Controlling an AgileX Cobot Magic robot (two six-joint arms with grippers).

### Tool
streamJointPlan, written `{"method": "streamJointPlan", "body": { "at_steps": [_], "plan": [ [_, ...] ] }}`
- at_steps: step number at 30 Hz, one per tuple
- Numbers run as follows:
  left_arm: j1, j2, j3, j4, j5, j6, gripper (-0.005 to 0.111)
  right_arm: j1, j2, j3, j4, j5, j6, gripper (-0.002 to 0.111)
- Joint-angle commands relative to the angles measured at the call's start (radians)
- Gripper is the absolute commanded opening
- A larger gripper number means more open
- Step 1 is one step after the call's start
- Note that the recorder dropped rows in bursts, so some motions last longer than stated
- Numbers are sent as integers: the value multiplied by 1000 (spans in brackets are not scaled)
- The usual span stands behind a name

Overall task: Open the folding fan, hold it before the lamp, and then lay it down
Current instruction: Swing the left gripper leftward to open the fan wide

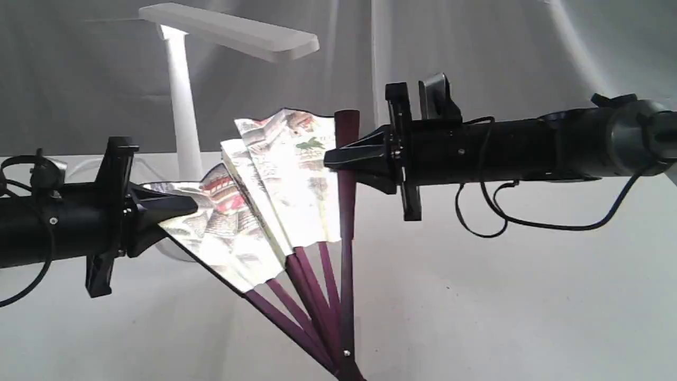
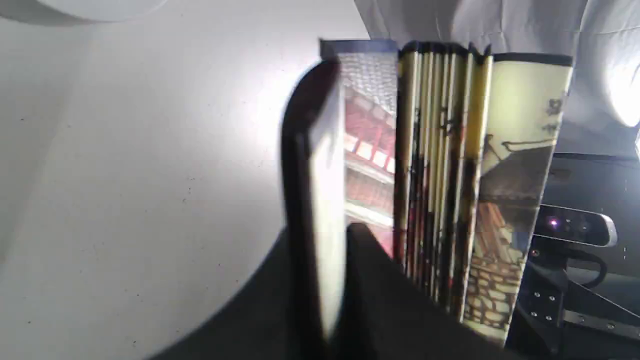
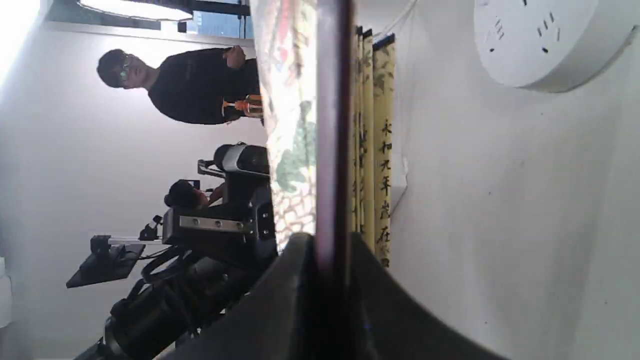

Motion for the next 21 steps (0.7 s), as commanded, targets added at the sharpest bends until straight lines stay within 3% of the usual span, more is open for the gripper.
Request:
{"method": "streamJointPlan", "body": {
  "at_steps": [1,7,13,21],
  "plan": [
    [-5,2,8,39,-1,62,0,-43,-28,-5,101,-5,-6,0],
    [1,2,8,39,23,62,0,-89,-28,-5,101,-5,20,0],
    [48,-62,11,75,18,55,0,-106,-28,-5,101,-5,24,0],
    [126,-172,24,289,-5,-73,0,-106,-28,-5,101,-5,24,0]
  ]
}}
